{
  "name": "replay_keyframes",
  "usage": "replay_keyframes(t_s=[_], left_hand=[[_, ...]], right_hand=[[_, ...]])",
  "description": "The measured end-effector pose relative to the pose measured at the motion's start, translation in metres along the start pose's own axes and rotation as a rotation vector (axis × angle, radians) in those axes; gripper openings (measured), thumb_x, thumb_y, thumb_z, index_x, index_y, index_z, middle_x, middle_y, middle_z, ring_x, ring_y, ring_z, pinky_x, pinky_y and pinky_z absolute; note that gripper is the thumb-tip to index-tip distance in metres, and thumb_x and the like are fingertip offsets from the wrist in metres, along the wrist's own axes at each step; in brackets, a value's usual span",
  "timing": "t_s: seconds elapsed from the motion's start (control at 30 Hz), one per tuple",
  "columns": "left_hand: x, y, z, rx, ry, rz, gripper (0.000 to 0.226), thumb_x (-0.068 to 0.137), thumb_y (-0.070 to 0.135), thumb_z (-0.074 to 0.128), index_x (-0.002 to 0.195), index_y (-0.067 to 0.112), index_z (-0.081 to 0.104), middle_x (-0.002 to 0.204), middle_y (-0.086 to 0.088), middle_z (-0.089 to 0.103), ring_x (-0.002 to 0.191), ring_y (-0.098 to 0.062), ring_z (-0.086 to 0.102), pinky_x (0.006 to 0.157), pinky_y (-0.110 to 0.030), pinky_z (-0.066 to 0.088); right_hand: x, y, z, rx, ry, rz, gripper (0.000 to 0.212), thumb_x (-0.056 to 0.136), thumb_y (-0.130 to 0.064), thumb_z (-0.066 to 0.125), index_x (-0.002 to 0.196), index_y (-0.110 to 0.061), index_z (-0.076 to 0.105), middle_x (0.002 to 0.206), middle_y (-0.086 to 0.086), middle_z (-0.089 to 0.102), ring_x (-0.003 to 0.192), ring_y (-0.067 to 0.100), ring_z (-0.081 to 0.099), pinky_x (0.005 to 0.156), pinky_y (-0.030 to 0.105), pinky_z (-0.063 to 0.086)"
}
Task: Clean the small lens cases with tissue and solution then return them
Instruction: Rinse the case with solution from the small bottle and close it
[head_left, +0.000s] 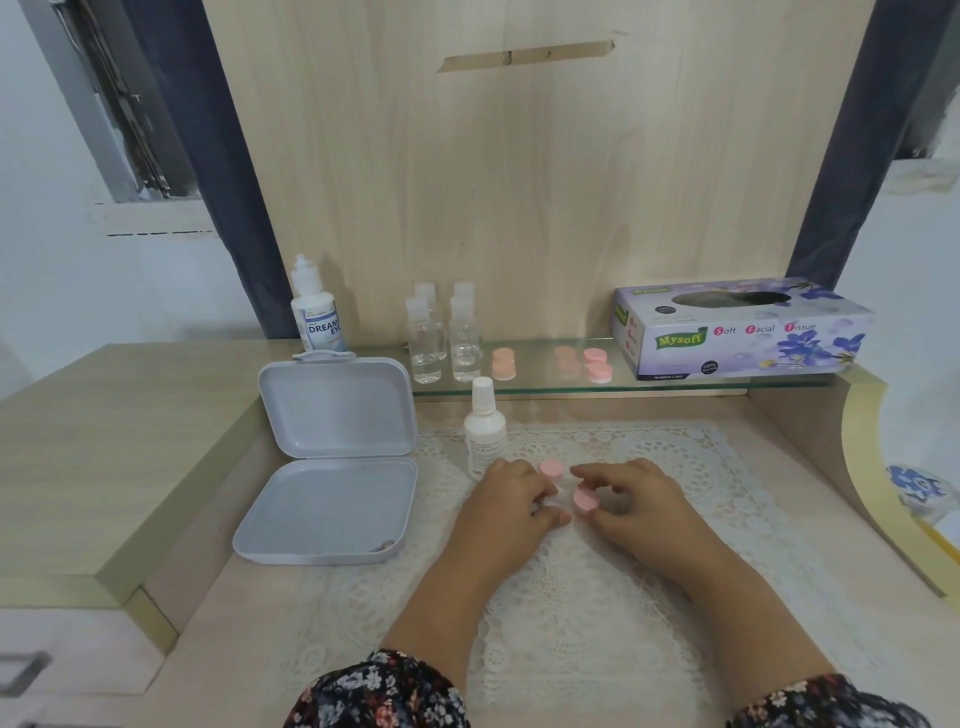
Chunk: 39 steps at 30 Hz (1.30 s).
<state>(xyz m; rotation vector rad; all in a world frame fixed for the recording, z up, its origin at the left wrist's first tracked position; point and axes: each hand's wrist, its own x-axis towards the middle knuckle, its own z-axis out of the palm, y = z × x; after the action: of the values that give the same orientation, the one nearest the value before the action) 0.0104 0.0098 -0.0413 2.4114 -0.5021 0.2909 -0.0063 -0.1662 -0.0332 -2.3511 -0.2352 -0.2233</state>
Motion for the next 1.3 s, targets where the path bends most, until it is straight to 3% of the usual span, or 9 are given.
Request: replay_keyframes(t_s=[0.17, 0.43, 0.6, 0.77, 0.87, 0.93, 1.07, 1.17, 1.3], left_hand=[[0.000, -0.001, 0.001, 0.022, 0.010, 0.018, 0.028, 0.088, 0.032, 0.063, 0.111, 0.016, 0.068, 0.105, 0.008, 0.057, 0.102, -0.010, 0.042, 0.088, -0.027, 0.040], [0.000, -0.001, 0.000, 0.009, 0.007, 0.010, 0.028, 0.086, 0.033, 0.065, 0.109, 0.016, 0.068, 0.097, 0.012, 0.051, 0.099, -0.009, 0.040, 0.084, -0.025, 0.037], [0.000, -0.001, 0.000, 0.036, 0.009, 0.026, 0.028, 0.089, 0.031, 0.062, 0.112, 0.016, 0.067, 0.105, 0.007, 0.056, 0.102, -0.010, 0.041, 0.085, -0.023, 0.036], [0.001, 0.000, -0.001, 0.032, 0.000, 0.012, 0.029, 0.088, 0.033, 0.064, 0.110, 0.015, 0.067, 0.098, 0.009, 0.052, 0.099, -0.010, 0.039, 0.082, -0.022, 0.034], [0.001, 0.000, -0.002, 0.051, -0.001, 0.026, 0.030, 0.089, 0.032, 0.061, 0.112, 0.015, 0.067, 0.104, 0.005, 0.056, 0.101, -0.011, 0.041, 0.082, -0.022, 0.034], [0.000, 0.000, -0.002, 0.048, 0.002, 0.026, 0.029, 0.089, 0.032, 0.062, 0.112, 0.015, 0.067, 0.105, 0.005, 0.057, 0.102, -0.011, 0.041, 0.082, -0.023, 0.034], [0.000, 0.000, -0.002, 0.040, 0.000, 0.023, 0.030, 0.089, 0.034, 0.063, 0.112, 0.015, 0.067, 0.104, 0.005, 0.057, 0.103, -0.011, 0.042, 0.084, -0.024, 0.035], [0.000, 0.000, -0.002, 0.023, -0.004, 0.012, 0.032, 0.087, 0.035, 0.065, 0.112, 0.016, 0.067, 0.103, 0.007, 0.057, 0.103, -0.011, 0.042, 0.085, -0.023, 0.035], [0.000, 0.000, -0.002, 0.023, -0.002, 0.017, 0.031, 0.087, 0.035, 0.065, 0.111, 0.016, 0.068, 0.103, 0.006, 0.057, 0.102, -0.011, 0.042, 0.081, -0.022, 0.033]], right_hand=[[0.002, -0.002, 0.000, -0.037, 0.070, 0.040, 0.057, 0.074, -0.045, 0.077, 0.124, -0.041, 0.050, 0.095, -0.018, 0.058, 0.104, 0.006, 0.043, 0.090, 0.029, 0.035], [0.000, -0.004, 0.000, 0.019, 0.044, -0.012, 0.048, 0.085, -0.028, 0.067, 0.127, -0.040, 0.047, 0.099, -0.027, 0.061, 0.108, -0.005, 0.043, 0.106, 0.039, 0.031], [0.000, -0.006, -0.002, -0.016, 0.078, 0.045, 0.056, 0.077, -0.040, 0.076, 0.122, -0.044, 0.044, 0.096, -0.021, 0.059, 0.104, 0.003, 0.041, 0.098, 0.031, 0.032], [-0.001, -0.006, -0.001, -0.001, 0.053, 0.002, 0.050, 0.083, -0.032, 0.070, 0.125, -0.044, 0.044, 0.100, -0.025, 0.062, 0.111, -0.001, 0.042, 0.094, 0.026, 0.020], [-0.001, -0.007, -0.002, -0.014, 0.041, 0.025, 0.056, 0.078, -0.039, 0.075, 0.123, -0.047, 0.041, 0.100, -0.023, 0.061, 0.106, -0.001, 0.040, 0.092, 0.025, 0.021], [0.000, -0.006, -0.003, 0.026, 0.048, 0.034, 0.054, 0.079, -0.033, 0.075, 0.121, -0.047, 0.044, 0.096, -0.023, 0.064, 0.106, -0.001, 0.041, 0.091, 0.025, 0.021], [0.000, -0.004, -0.003, 0.095, 0.111, 0.036, 0.049, 0.080, -0.026, 0.073, 0.118, -0.047, 0.050, 0.094, -0.024, 0.065, 0.104, -0.005, 0.043, 0.094, 0.029, 0.027], [0.005, 0.003, -0.005, 0.076, 0.218, 0.093, 0.040, 0.086, -0.029, 0.067, 0.120, -0.042, 0.051, 0.096, -0.024, 0.063, 0.108, 0.007, 0.047, 0.100, 0.039, 0.036], [0.010, 0.014, -0.008, 0.017, 0.243, 0.213, 0.036, 0.091, -0.029, 0.060, 0.126, -0.031, 0.052, 0.089, -0.021, 0.058, 0.113, 0.016, 0.051, 0.102, 0.047, 0.038]])
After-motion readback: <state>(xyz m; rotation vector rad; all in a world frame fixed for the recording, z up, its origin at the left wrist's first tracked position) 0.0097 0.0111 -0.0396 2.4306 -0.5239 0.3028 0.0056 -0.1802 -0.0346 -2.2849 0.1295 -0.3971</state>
